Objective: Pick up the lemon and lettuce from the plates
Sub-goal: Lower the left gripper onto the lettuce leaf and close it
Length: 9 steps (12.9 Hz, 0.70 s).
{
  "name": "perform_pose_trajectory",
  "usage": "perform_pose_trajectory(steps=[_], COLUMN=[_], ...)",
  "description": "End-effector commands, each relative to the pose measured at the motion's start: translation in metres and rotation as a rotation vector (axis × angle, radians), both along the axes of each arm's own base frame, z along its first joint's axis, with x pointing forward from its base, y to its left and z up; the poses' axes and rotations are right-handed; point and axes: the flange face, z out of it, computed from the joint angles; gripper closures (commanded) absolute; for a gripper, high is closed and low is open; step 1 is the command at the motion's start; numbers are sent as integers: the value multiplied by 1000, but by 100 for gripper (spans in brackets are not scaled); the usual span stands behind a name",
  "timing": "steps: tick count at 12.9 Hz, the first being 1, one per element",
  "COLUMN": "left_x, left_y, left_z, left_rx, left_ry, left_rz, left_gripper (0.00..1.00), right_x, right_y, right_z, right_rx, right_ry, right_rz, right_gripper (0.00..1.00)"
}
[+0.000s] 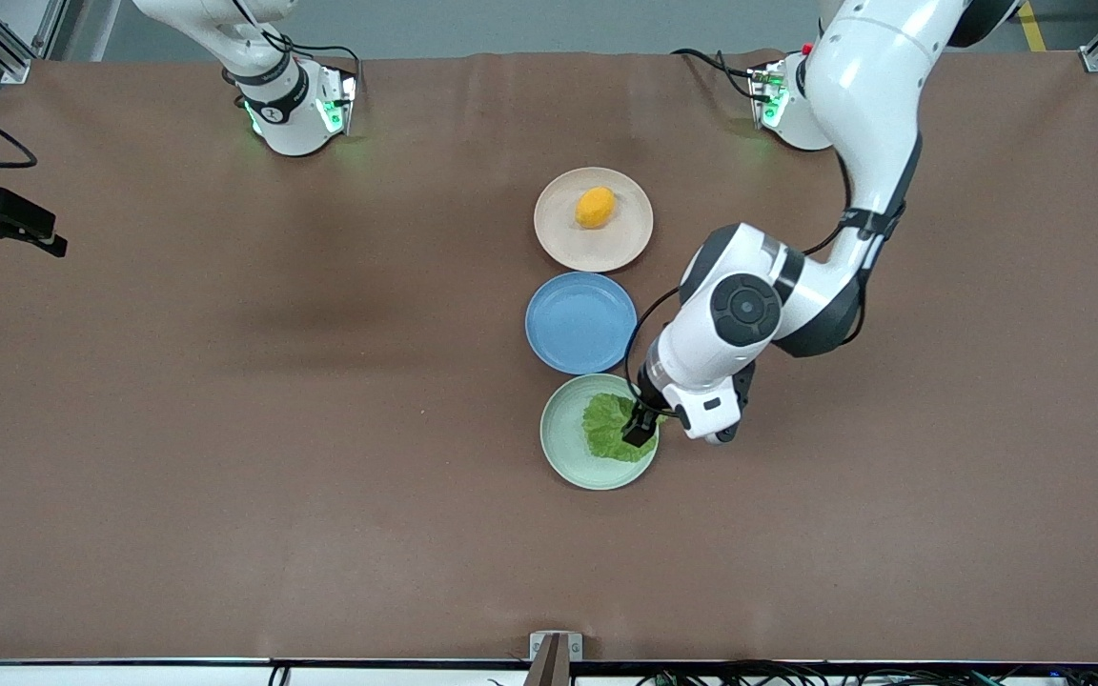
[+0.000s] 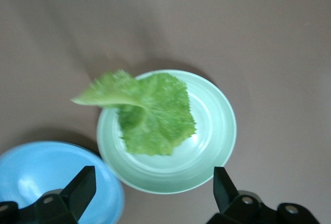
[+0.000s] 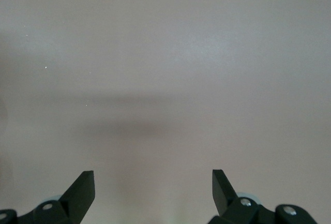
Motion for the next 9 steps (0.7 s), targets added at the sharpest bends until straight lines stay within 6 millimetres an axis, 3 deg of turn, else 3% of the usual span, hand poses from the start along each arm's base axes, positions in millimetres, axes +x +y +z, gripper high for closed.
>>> perform_pose_trajectory(steps=[1, 5, 9], left_x=[2, -8, -8], left_y=[-16, -24, -24], left_z=[-30, -78, -102], left_rx=[0, 55, 100], left_ry=[-1, 36, -23], left_rz=[71, 37, -18], left_gripper=[0, 0, 2], right_x=[-7, -6, -5], right_y=[2, 3, 2], right_z=[8, 10, 13], right_rx=[-3, -4, -7], right_ry=[-18, -21, -28], right_rz=[15, 15, 13], right_gripper=[0, 0, 0])
